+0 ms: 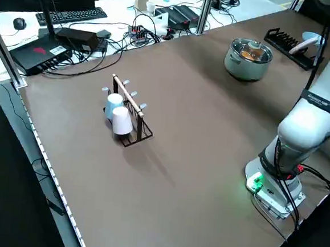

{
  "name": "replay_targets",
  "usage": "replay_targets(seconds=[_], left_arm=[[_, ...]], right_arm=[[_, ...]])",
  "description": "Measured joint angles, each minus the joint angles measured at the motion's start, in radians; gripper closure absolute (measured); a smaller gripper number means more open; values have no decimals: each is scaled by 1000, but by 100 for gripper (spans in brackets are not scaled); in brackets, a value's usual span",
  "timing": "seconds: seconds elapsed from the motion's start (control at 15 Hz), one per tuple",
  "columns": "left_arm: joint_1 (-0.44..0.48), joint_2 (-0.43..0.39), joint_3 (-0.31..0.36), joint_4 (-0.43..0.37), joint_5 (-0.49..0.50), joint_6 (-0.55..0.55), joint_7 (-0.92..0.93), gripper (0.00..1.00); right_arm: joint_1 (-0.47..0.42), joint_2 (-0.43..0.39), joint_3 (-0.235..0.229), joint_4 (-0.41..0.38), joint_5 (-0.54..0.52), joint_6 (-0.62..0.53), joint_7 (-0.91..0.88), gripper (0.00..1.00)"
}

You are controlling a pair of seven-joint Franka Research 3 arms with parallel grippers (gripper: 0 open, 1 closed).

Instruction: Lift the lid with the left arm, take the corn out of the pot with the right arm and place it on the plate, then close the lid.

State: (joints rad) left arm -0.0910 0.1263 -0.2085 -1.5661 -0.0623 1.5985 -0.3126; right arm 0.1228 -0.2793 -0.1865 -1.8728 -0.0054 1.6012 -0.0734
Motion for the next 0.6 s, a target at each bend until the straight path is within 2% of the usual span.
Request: replay_targets(seconds=[0.4,0.6], left_arm=[[-216,176,-4,-5,-4,224,-255,0],[-310,239,-1,-6,-4,378,-333,0]], right_arm=[[8,0,7,0,0,1,0,0],[8,8,5,-2,-3,7,0,0]])
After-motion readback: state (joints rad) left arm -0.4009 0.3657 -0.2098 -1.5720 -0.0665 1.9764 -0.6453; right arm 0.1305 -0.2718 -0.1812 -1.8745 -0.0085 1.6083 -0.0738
